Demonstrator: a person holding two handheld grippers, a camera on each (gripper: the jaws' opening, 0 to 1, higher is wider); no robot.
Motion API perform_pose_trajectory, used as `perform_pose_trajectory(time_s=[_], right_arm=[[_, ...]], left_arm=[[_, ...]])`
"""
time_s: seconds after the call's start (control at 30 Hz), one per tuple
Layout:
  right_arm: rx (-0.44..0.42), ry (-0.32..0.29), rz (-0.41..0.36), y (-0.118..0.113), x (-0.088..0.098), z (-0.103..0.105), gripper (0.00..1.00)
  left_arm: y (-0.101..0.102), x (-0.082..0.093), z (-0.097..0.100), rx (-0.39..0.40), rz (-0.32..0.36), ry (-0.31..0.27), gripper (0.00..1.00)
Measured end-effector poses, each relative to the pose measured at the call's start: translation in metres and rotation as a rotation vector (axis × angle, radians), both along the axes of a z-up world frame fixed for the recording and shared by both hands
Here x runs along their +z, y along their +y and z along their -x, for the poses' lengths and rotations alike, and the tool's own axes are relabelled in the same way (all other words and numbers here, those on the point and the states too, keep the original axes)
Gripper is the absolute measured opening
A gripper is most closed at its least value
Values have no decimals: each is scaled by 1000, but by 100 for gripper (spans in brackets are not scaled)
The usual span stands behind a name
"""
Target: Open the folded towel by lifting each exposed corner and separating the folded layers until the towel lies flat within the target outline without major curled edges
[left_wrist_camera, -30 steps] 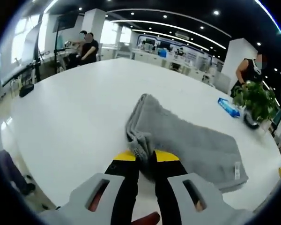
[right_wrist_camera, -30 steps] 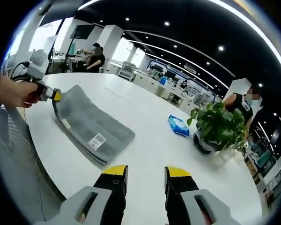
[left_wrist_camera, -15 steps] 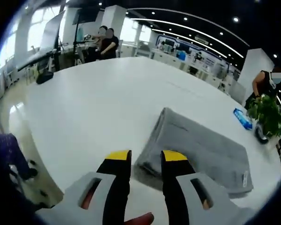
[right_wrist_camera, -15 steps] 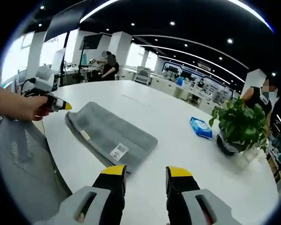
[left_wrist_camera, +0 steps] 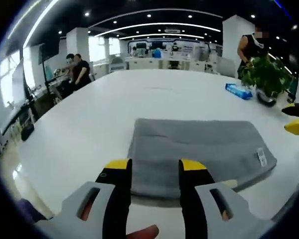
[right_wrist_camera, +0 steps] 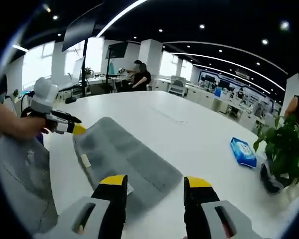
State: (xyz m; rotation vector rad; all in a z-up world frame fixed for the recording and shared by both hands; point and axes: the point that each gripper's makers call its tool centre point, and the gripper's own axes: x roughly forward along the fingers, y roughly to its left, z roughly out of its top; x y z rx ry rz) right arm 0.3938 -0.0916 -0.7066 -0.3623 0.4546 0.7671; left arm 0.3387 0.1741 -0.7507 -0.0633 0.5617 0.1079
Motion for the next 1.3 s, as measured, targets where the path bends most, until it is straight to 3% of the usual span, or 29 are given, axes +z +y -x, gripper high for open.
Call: perform_pose_trajectory(time_s=[0.03, 0.07, 0.1, 0.2, 0.33, 0.4, 0.43, 0.6, 0.7, 0.9, 1.1, 1.3], right_arm=[[19, -19, -22, 2, 2, -7, 46], [47, 32, -48, 5, -3, -17, 46], [54, 44, -47, 5, -4, -19, 45], [145, 33, 5, 9, -14, -41, 45], [230, 78, -68, 28, -17, -48, 44], [321, 78, -10, 34, -29, -48, 44], [365, 41, 27, 36, -35, -52, 43], [469, 148, 115, 43, -75, -46, 39], [465, 159, 140, 46, -89, -45, 38], [387, 238, 74, 42, -91, -41, 35], [400, 225, 114, 43, -91, -40, 34], [382, 247, 67, 39, -91, -37, 33]], left_arm=[[-3, -2, 0, -4, 17, 9, 36], [-5, -5, 1, -7, 26, 21, 36], [-6, -7, 1, -10, 29, 27, 36], [-5, -15, 4, -20, 30, 59, 36], [3, -25, 8, 12, 52, 89, 37], [6, -31, 7, 16, 56, 108, 38], [7, -33, 7, 19, 58, 112, 39], [7, -38, 7, 26, 56, 128, 39], [8, -41, 7, 22, 49, 137, 39], [6, -44, 10, 5, 26, 136, 39], [6, -45, 10, -26, 14, 102, 39], [6, -46, 8, -80, 17, 85, 39]])
